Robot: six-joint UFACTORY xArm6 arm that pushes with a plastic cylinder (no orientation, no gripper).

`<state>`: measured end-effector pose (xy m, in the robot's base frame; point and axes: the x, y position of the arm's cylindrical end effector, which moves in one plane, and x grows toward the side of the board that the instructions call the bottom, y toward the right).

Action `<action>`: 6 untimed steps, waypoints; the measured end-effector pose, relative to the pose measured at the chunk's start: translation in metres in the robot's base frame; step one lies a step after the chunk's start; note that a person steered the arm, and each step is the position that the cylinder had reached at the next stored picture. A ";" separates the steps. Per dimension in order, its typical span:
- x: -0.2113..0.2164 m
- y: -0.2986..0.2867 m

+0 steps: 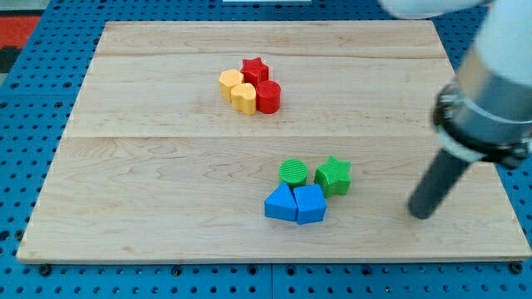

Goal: Separate the blue blocks from the green blocks

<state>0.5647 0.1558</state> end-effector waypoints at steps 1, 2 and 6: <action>0.000 -0.078; 0.000 -0.131; -0.039 -0.214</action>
